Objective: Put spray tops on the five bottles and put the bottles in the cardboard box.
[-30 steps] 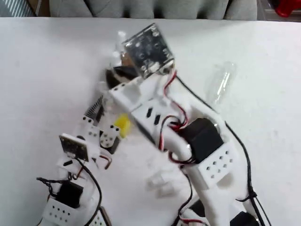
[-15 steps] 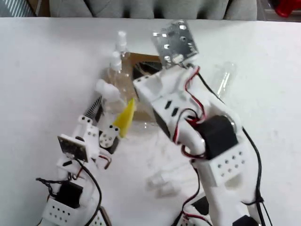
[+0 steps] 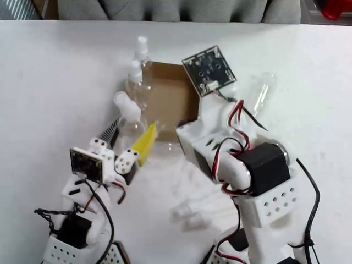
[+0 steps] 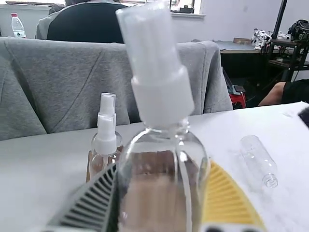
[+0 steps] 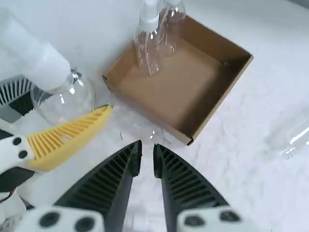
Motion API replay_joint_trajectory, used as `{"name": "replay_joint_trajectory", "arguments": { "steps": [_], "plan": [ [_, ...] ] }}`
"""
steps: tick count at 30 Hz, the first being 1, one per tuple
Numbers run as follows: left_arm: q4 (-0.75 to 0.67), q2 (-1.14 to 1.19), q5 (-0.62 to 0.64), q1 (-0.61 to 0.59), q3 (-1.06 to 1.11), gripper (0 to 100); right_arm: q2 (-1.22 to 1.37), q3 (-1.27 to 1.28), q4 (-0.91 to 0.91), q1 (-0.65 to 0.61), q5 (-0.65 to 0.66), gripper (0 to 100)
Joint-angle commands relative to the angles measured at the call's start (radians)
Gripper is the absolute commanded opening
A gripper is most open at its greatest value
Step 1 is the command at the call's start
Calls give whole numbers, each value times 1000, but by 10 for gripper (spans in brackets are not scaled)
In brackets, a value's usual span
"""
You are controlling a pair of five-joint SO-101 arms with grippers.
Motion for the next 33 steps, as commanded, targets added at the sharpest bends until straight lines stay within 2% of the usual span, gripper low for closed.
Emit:
{"name": "replay_joint_trajectory", "arguments": {
  "steps": [1, 10, 14, 19, 23, 27, 33],
  "plan": [
    [14, 5, -6, -7, -92, 20, -31, 77, 47, 4, 14, 15],
    [57, 412, 8, -7, -361, 20, -159, 425, -107, 4, 84, 15],
    [15, 549, 112, -10, -410, 20, -266, 545, -160, 4, 84, 15],
    [-75, 599, 144, -73, -408, 20, -435, 575, -170, 4, 75, 15],
    [-87, 604, 235, -117, -408, 20, -519, 583, -128, -4, 75, 15],
    [-133, 605, 296, -120, -407, 20, -532, 612, -142, -124, 83, 16],
    [-178, 601, 348, -119, -371, 20, -533, 772, -358, -352, 84, 17]
  ]
}}
